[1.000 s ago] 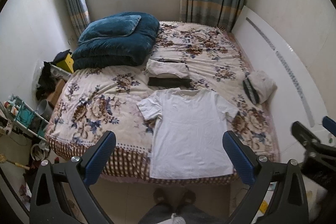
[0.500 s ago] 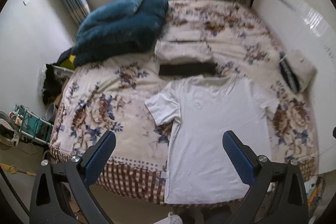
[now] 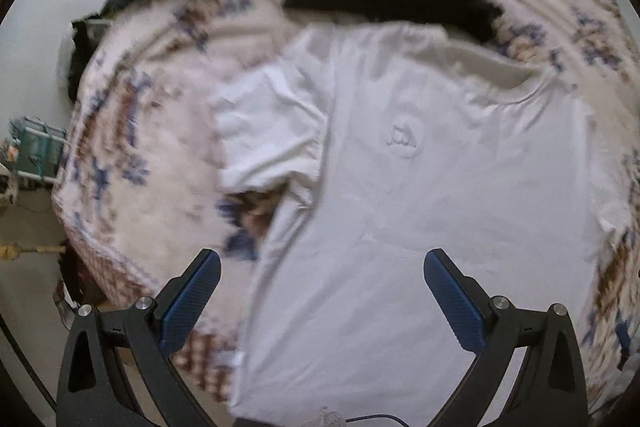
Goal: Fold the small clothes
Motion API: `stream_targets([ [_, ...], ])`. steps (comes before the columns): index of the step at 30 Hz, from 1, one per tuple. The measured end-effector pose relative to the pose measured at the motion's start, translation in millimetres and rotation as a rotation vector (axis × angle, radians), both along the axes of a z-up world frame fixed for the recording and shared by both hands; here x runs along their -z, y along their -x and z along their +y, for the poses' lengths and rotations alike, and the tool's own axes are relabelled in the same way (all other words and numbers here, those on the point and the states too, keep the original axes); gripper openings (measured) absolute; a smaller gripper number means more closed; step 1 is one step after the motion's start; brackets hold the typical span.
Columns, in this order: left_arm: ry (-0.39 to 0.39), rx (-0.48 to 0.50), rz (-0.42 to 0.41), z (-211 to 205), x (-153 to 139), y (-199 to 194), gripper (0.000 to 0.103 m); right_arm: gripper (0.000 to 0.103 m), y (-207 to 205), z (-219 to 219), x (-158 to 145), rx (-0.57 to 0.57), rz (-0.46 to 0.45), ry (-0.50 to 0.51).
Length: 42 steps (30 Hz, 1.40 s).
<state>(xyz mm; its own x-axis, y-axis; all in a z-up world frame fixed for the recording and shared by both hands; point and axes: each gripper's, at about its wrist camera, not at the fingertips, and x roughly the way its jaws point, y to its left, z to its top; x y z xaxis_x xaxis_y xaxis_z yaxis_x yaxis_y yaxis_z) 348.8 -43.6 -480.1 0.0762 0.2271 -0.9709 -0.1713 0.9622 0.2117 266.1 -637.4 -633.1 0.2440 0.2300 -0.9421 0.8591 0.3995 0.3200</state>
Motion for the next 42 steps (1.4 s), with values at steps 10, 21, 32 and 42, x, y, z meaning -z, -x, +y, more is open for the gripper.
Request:
stream_targets([
  [10,0.090,-0.057,0.063,-0.8,74.0,-23.2,0.103,0.058,-34.5,1.1,120.2,0.377,-0.152,-0.257],
  [21,0.038,-0.119,-0.051,64.6,49.3,-20.7,0.103,0.013,-175.9,113.3,2.5,-0.351,-0.188,0.432],
  [32,-0.033,-0.199,-0.046,146.1,55.9,24.0,0.103,0.022,-177.8,345.7,62.2,-1.210,-0.073,0.584],
  [42,0.440,-0.461,-0.112,197.8,76.5,35.7,0.099,0.058,-131.5,293.2,26.6,-0.961,-0.050,0.344],
])
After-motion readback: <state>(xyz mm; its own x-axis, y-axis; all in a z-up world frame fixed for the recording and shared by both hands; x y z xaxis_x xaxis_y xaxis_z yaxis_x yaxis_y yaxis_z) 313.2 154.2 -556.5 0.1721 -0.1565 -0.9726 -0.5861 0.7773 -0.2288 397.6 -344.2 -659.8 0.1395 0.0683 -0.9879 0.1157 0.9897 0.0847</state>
